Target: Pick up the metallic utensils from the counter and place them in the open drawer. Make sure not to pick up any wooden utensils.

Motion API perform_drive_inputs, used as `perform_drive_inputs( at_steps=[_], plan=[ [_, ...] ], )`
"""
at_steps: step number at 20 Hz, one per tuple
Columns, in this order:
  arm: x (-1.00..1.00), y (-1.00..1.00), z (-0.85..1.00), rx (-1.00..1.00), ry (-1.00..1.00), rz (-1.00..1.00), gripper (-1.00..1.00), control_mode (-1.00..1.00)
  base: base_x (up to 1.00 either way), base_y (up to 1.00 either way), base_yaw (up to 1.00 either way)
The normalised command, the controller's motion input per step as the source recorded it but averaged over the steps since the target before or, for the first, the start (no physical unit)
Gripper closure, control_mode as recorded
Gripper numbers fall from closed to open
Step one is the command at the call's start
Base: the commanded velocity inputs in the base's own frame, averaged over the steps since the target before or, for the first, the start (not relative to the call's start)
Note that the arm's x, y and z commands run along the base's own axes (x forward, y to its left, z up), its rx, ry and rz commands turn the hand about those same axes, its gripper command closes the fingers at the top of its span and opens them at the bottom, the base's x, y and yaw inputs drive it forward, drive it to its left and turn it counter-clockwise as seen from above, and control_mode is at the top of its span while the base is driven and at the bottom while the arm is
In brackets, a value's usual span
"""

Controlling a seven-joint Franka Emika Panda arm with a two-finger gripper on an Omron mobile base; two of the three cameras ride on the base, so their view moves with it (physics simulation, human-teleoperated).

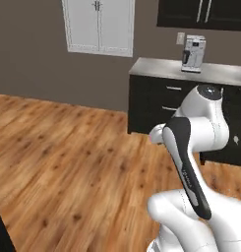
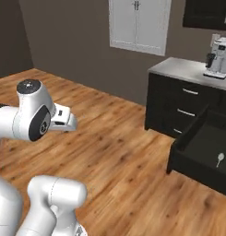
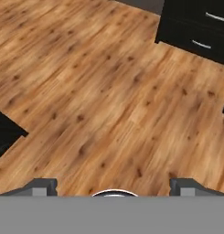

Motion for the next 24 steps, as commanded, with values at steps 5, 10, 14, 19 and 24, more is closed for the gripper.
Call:
perform_drive_inputs(
  at_steps=[5, 10, 14, 19, 24],
  plan=[
    [0.00, 0.00, 0.00, 0.00, 0.00, 0.00, -1.00, 1.00, 0.00, 0.63, 0.94],
    [0.00, 0.00, 0.00, 0.00, 0.00, 0.00, -1.00, 1.00, -0.03, 0.55, 0.90],
    [0.00, 0.00, 0.00, 0.00, 0.00, 0.00, -1.00, 1.00, 0.00, 0.56, 0.88],
    [0.00, 0.00, 0.00, 0.00, 0.00, 0.00, -1.00, 1.00, 0.00, 0.59, 0.89],
    [0.00, 0.00, 0.00, 0.00, 0.00, 0.00, -1.00, 1.00, 0.05, 0.63, 0.84]
  ],
)
